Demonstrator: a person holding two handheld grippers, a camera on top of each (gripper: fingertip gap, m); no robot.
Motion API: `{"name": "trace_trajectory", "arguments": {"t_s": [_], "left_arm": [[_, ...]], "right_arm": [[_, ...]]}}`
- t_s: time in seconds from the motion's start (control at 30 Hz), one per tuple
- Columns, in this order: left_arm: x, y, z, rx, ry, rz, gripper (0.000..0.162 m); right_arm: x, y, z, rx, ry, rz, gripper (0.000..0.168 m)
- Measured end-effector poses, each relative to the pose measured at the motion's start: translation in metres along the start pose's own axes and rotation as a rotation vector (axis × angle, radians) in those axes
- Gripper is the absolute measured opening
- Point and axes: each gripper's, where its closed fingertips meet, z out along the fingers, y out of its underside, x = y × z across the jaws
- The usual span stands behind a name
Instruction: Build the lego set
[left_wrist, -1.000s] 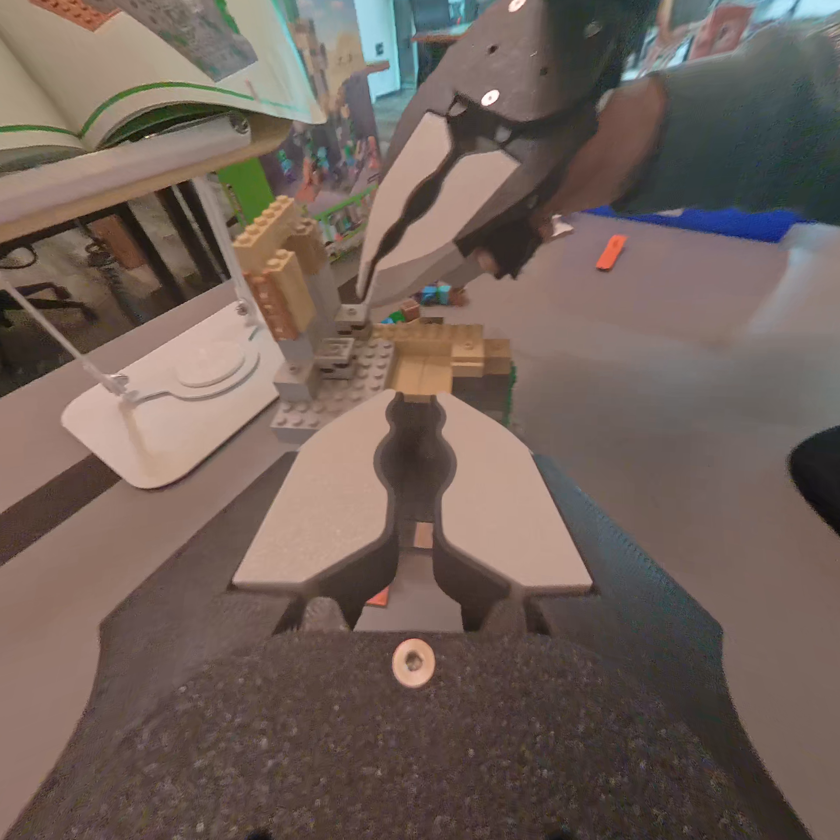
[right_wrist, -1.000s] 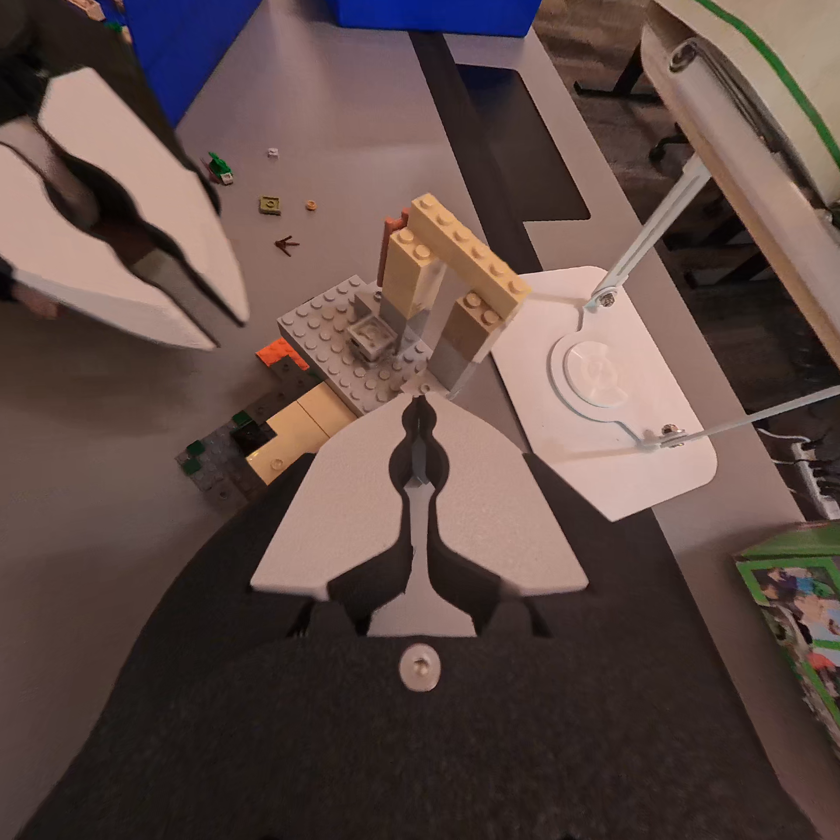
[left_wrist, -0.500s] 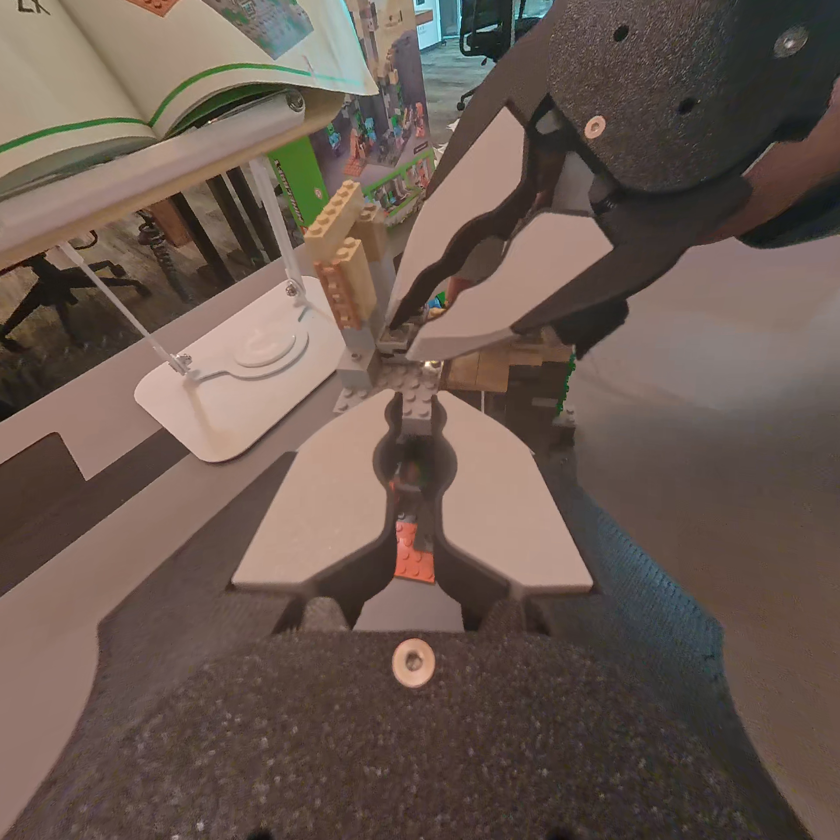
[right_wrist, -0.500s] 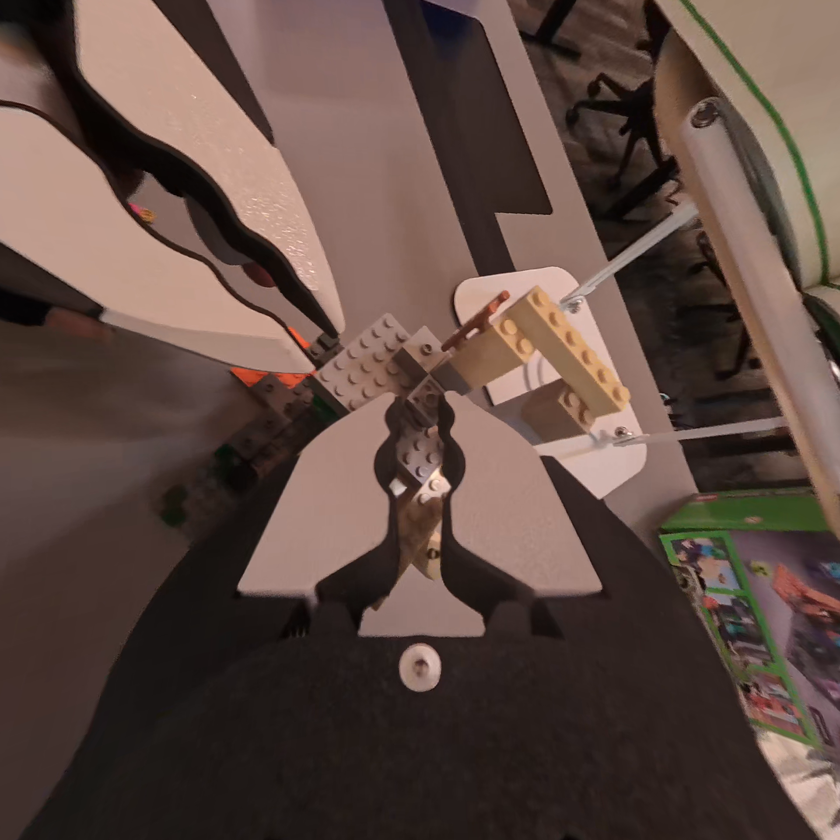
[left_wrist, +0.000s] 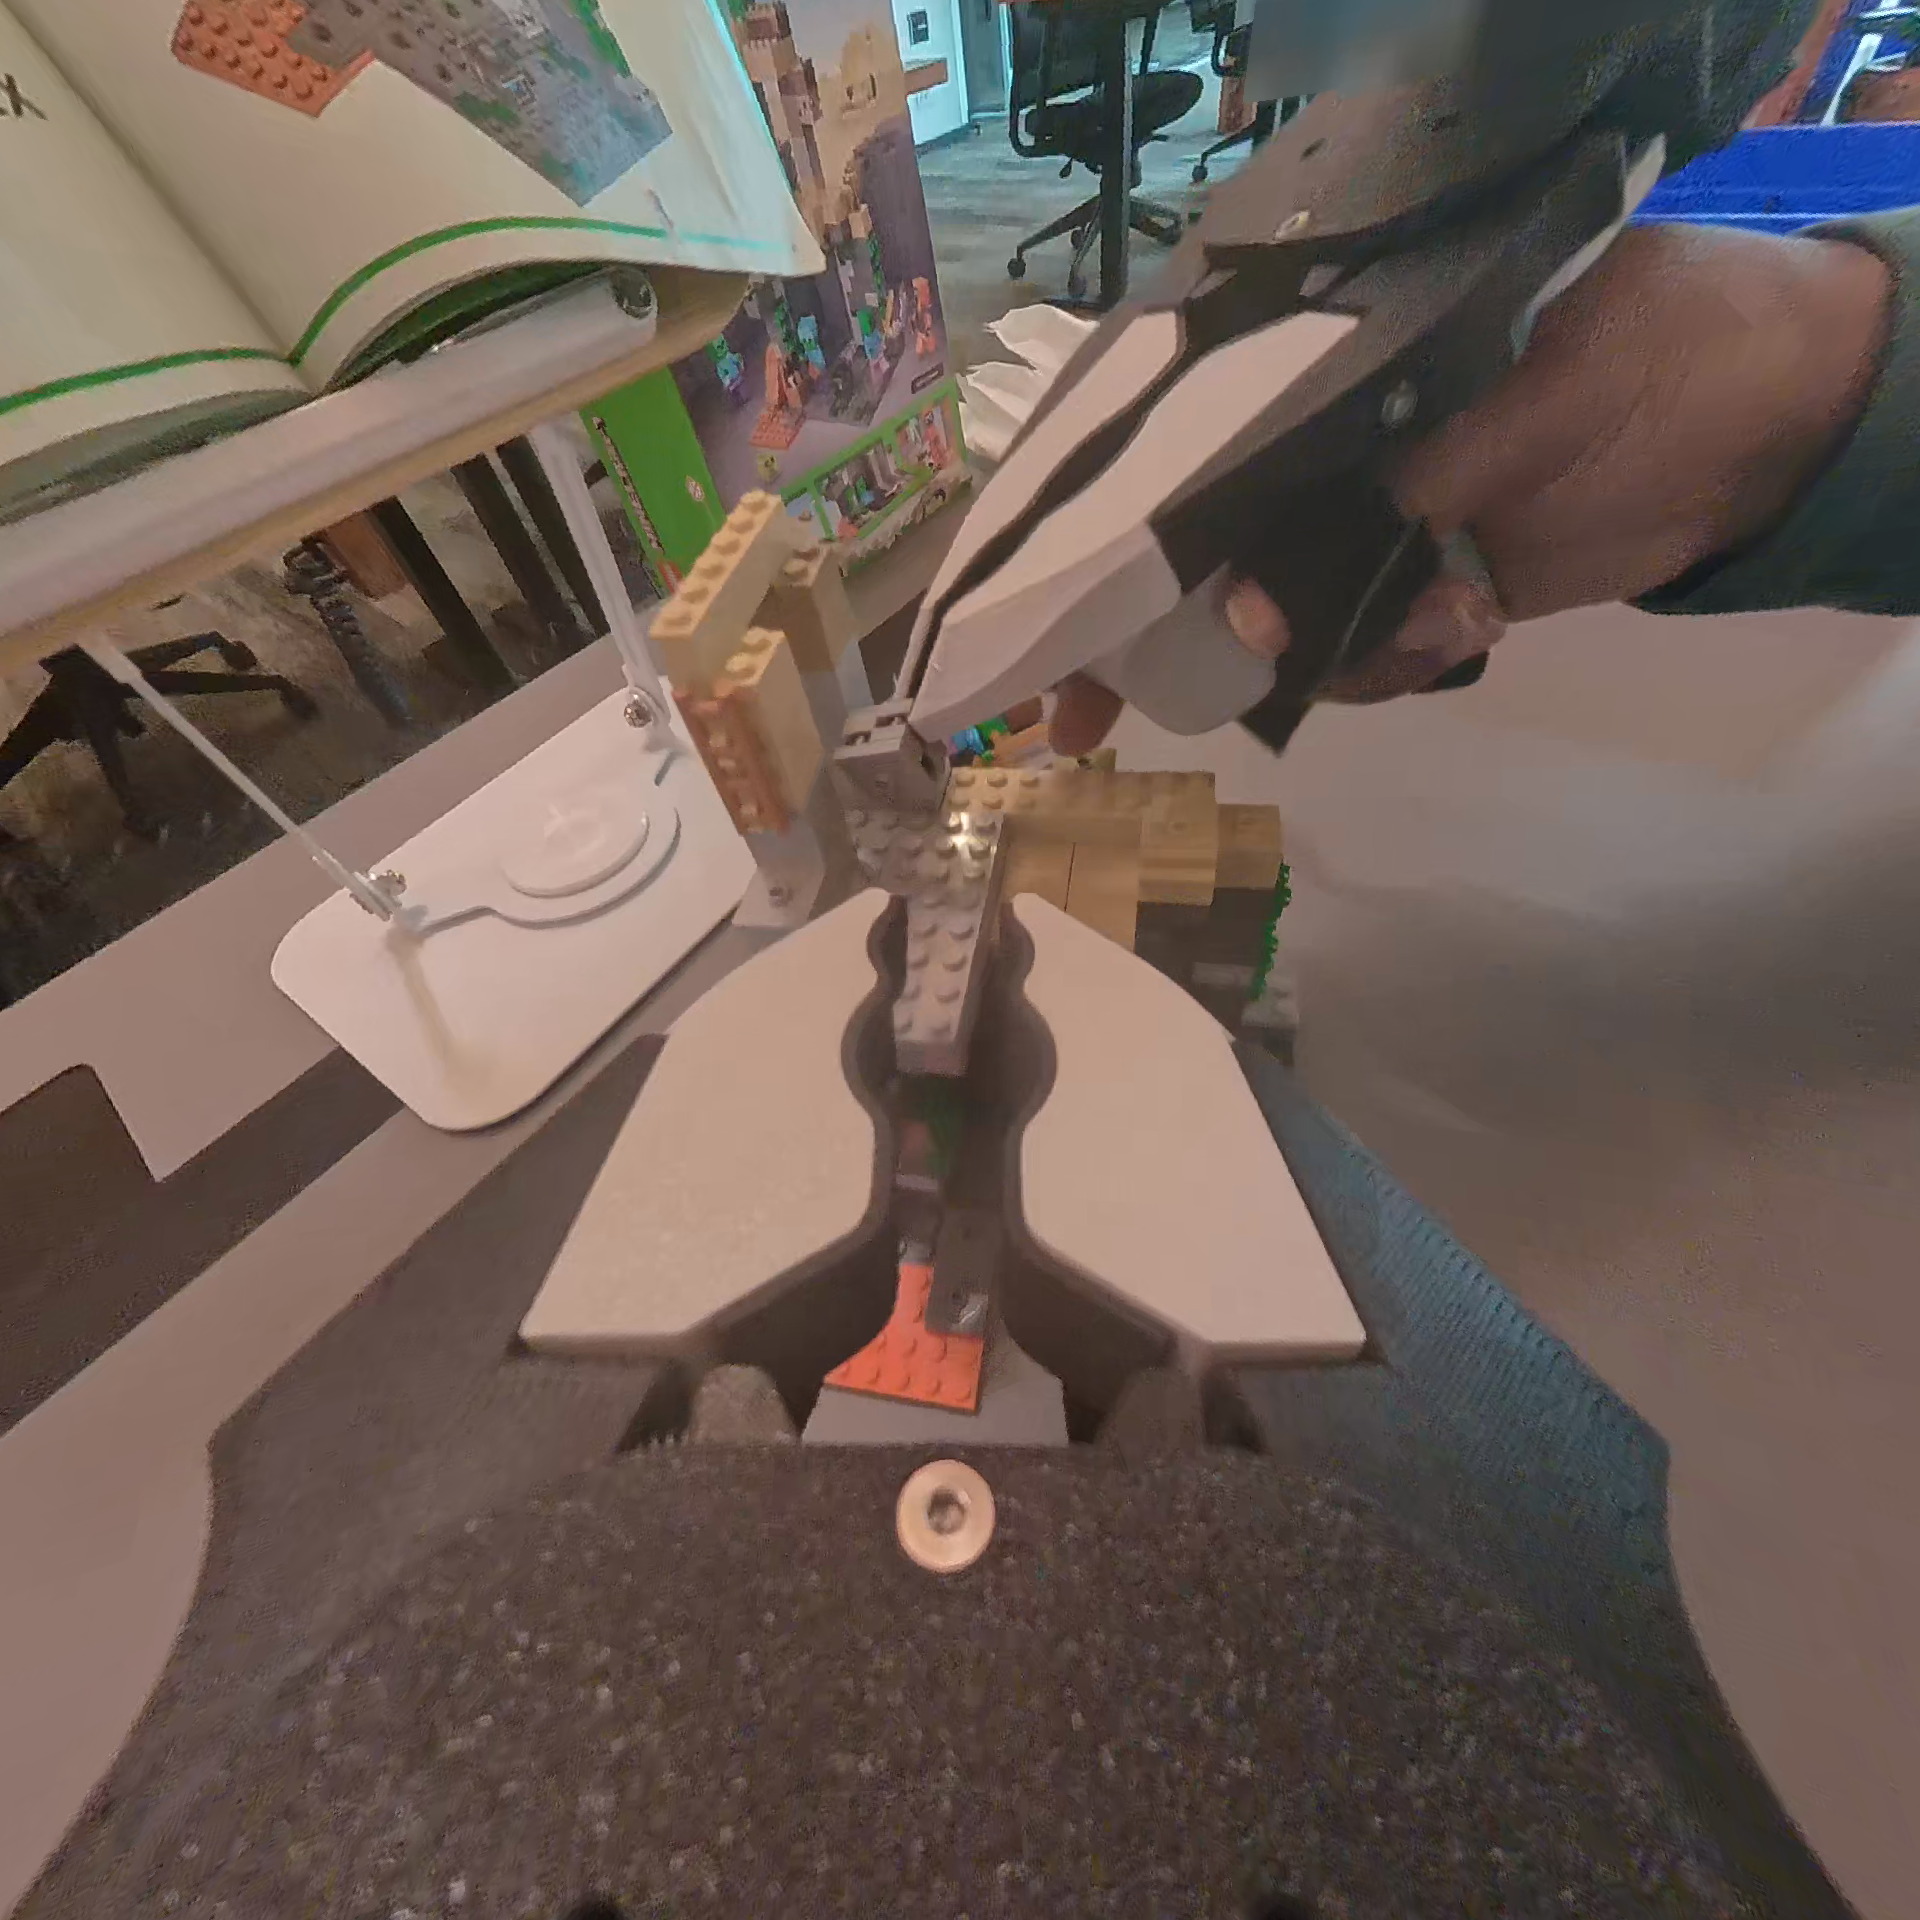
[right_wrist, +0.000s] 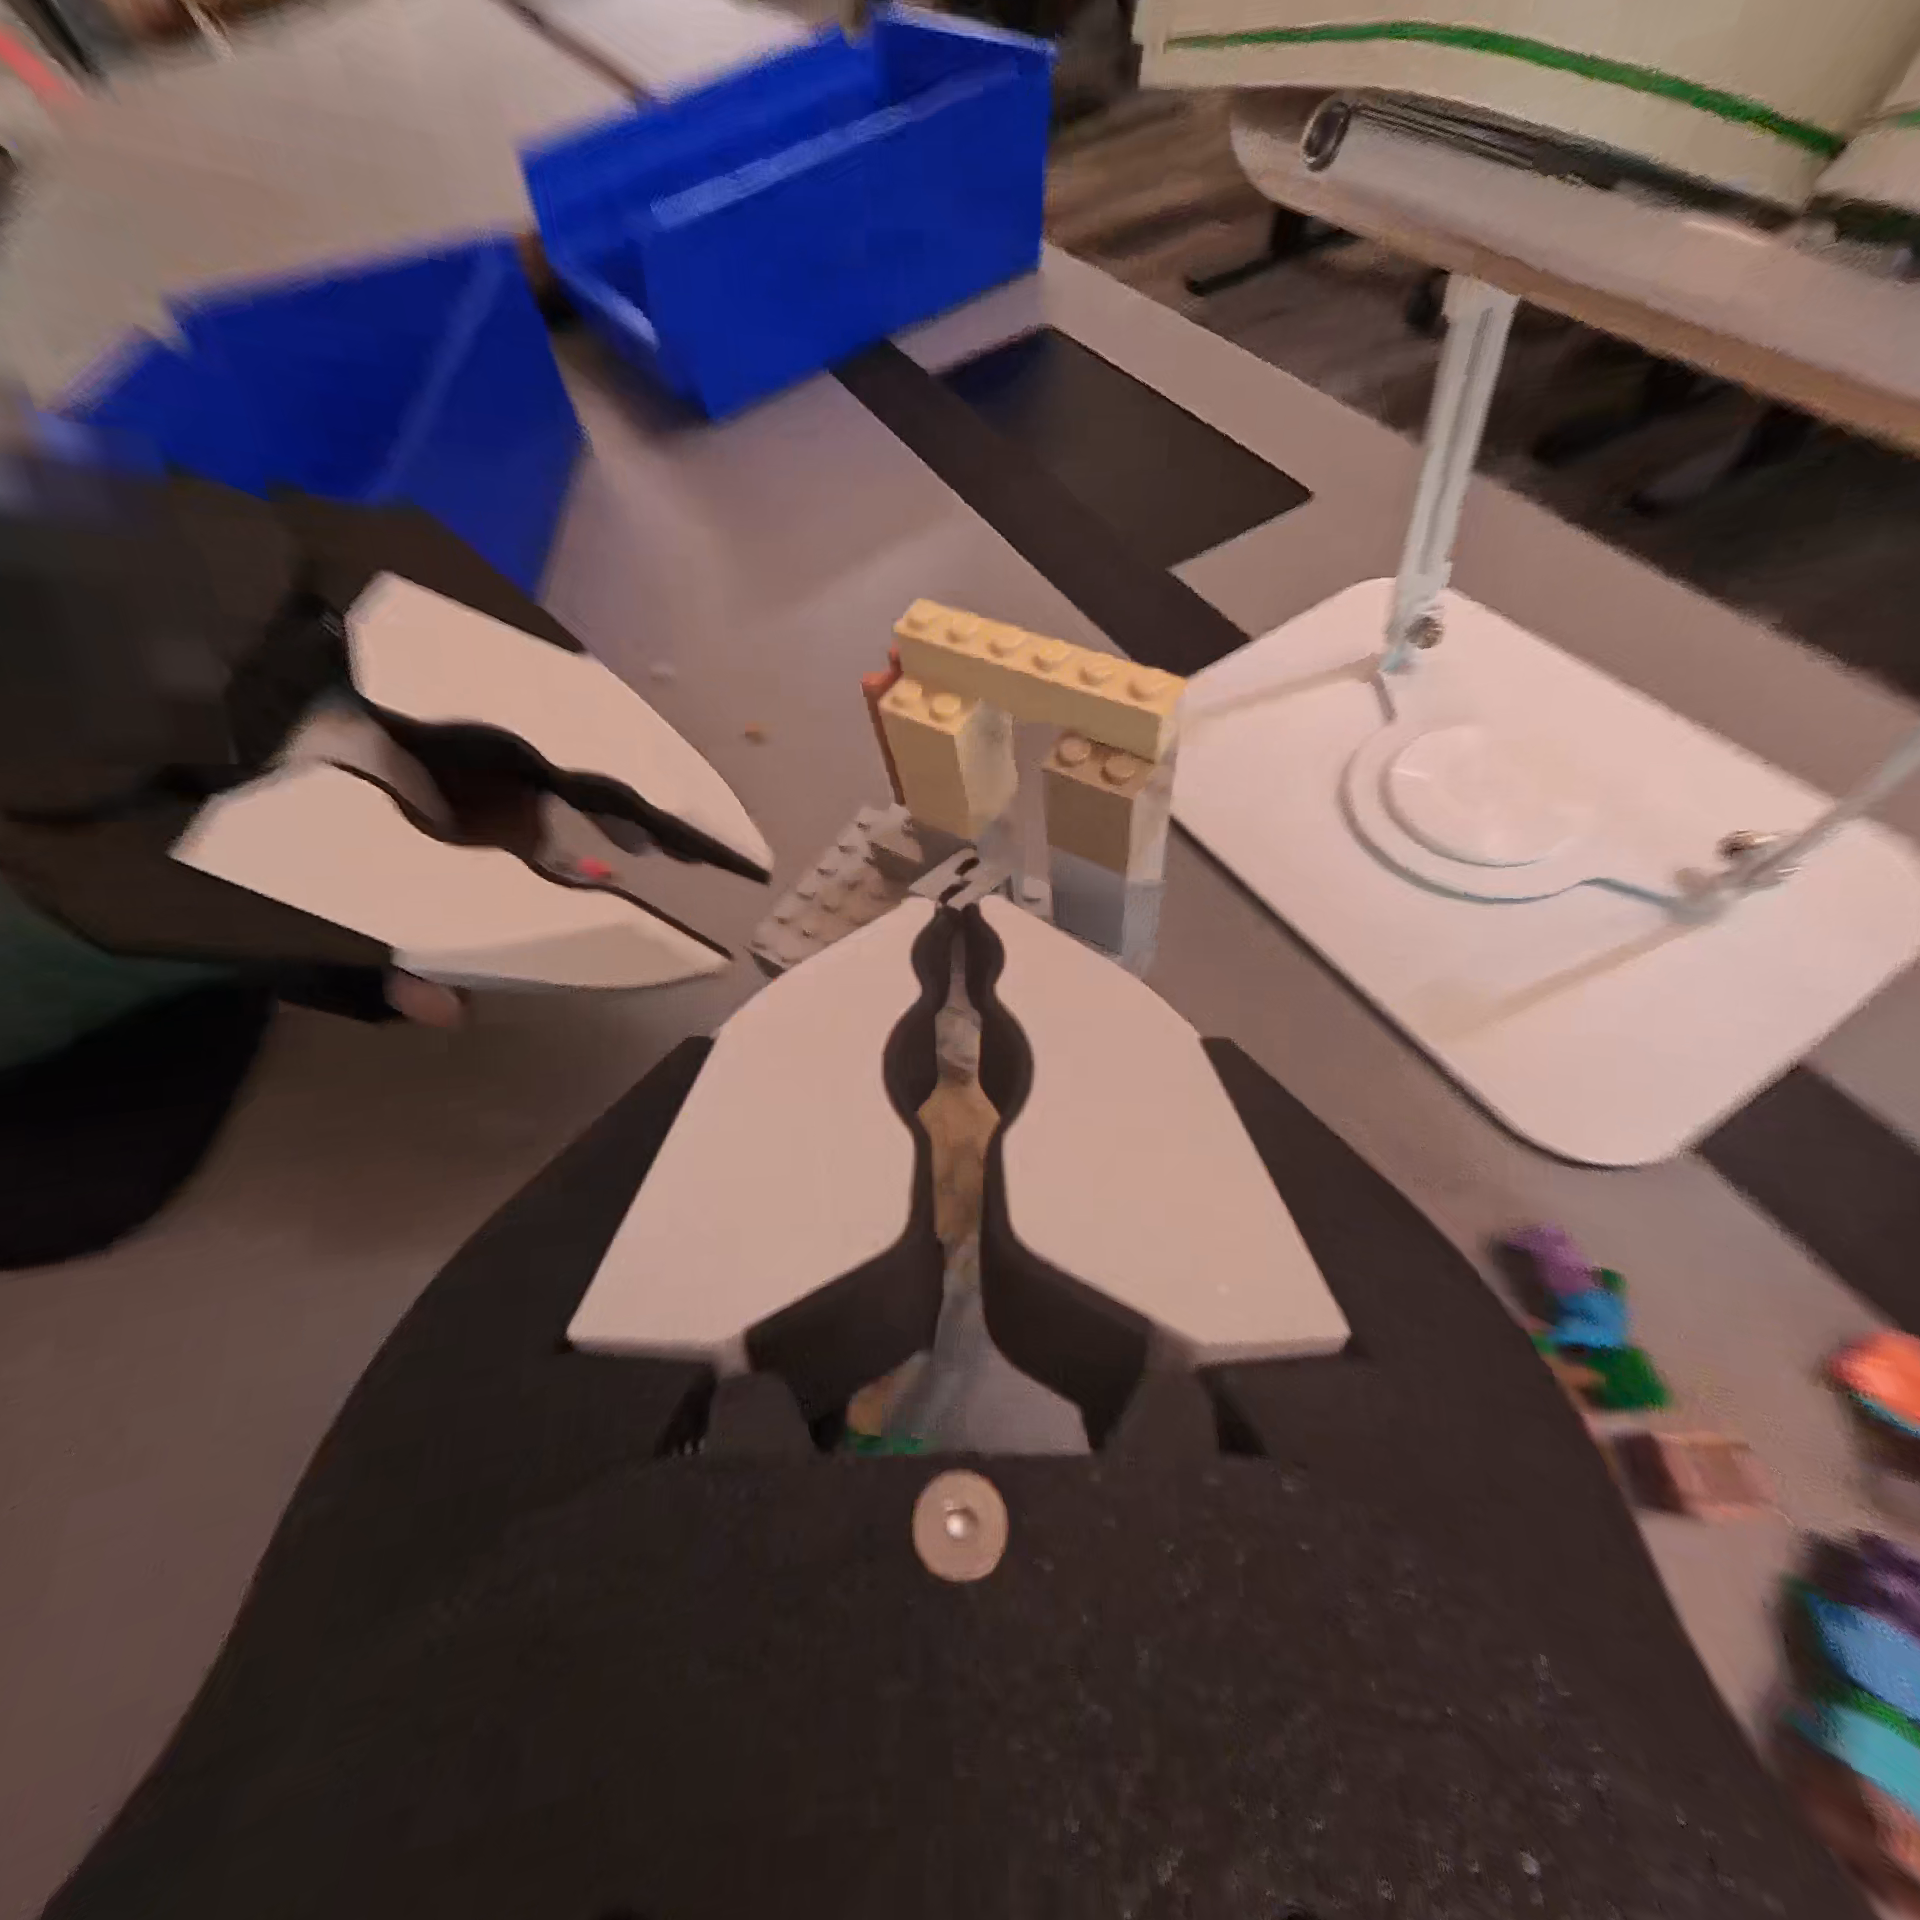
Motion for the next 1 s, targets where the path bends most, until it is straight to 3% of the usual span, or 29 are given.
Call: {"name": "trace_trajectory", "arguments": {"t_s": [0.17,0.4,0.5,0.73,1.0], "left_arm": [[0.003,-0.018,0.004,0.065,0.017,-0.029,0.028],[0.014,-0.059,0.001,0.213,0.131,-0.112,0.03],[0.017,-0.071,0.0,0.228,0.136,-0.093,0.018],[0.019,-0.069,0.01,0.081,0.133,0.014,0.017],[0.011,-0.042,0.025,-0.219,0.14,0.235,0.016]], "right_arm": [[-0.025,-0.023,-0.02,0.191,-0.275,0.245,0.002],[-0.047,-0.042,-0.044,0.347,-0.44,0.296,0.002],[-0.045,-0.044,-0.05,0.38,-0.438,0.282,0.002],[-0.034,-0.036,-0.053,0.377,-0.396,0.252,0.002],[-0.013,-0.017,-0.043,0.175,-0.101,0.026,0.02]]}}
